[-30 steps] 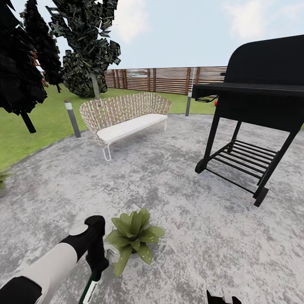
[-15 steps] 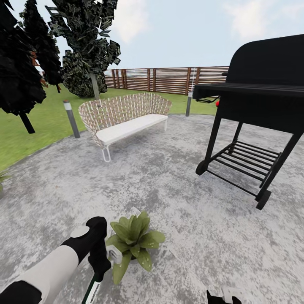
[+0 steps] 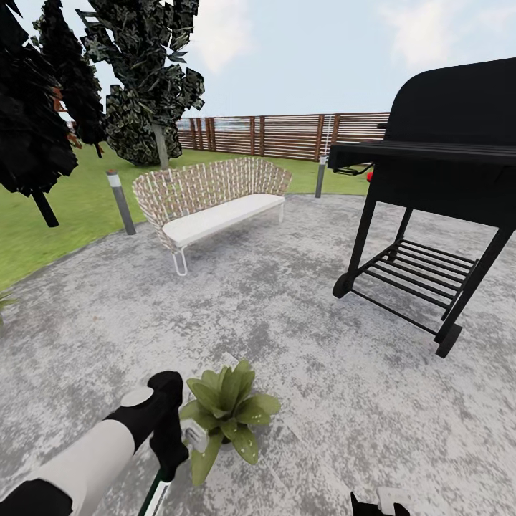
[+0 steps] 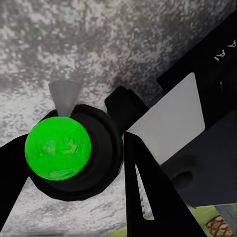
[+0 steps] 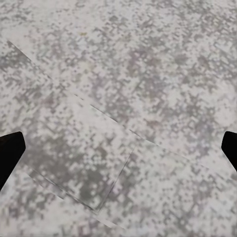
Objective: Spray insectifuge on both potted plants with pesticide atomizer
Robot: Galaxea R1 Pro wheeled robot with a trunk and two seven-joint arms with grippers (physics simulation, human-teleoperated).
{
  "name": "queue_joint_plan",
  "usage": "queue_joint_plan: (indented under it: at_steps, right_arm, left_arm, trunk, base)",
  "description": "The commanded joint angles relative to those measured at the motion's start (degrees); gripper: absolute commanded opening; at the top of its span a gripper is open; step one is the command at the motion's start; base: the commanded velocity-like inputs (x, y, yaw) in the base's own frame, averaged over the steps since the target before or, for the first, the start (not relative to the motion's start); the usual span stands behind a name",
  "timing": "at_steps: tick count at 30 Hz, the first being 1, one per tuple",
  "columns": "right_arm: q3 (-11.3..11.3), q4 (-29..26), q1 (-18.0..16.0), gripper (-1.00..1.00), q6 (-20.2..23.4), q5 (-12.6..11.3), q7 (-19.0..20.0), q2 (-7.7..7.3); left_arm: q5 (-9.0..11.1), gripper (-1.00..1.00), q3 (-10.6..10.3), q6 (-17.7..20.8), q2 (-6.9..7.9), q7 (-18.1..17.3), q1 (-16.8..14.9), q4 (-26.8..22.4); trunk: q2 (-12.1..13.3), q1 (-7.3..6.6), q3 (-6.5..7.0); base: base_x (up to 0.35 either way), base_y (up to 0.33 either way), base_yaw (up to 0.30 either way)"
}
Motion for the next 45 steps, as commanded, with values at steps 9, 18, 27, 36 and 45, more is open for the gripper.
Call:
queue_joint_plan:
  at_steps: [9, 18, 27, 36, 45]
  right_arm:
    - [-0.5, 0.1, 0.0, 1.0, -0.2, 0.6, 0.0, 0.01]
    - [-0.5, 0.1, 0.0, 1.0, -0.2, 0.7, 0.0, -0.2]
    - [-0.5, 0.1, 0.0, 1.0, -0.2, 0.7, -0.1, -0.25]
    - [-0.5, 0.1, 0.0, 1.0, -0.2, 0.7, -0.1, -0.25]
    - [-0.4, 0.1, 0.0, 1.0, -0.2, 0.7, -0.1, -0.25]
  left_arm:
    - [0.3, -1.0, -0.1, 0.6, 0.11, 0.7, 0.7, 0.2]
    - [0.3, -1.0, -0.1, 0.7, -0.41, 0.4, 0.3, -1.3]
    - [0.3, -1.0, -0.2, 0.9, -0.3, -1.4, -3.6, -2.3]
    - [0.2, -1.0, -0.3, 0.9, 0.25, -2.6, -5.2, -2.3]
    - [-0.2, -1.0, -0.3, 0.5, 0.35, -2.4, -4.2, -1.6]
  trunk:
    - [0.0, -0.01, -0.05]
    - [0.0, -0.01, -0.05]
    - [0.0, -0.01, -0.05]
    - [0.0, -0.01, -0.05]
    - [0.0, -0.01, -0.05]
  base:
    - [0.0, 0.0, 0.0]
    - [0.0, 0.0, 0.0]
    - [0.0, 0.0, 0.0]
    - [0.0, 0.0, 0.0]
    - [0.0, 0.0, 0.0]
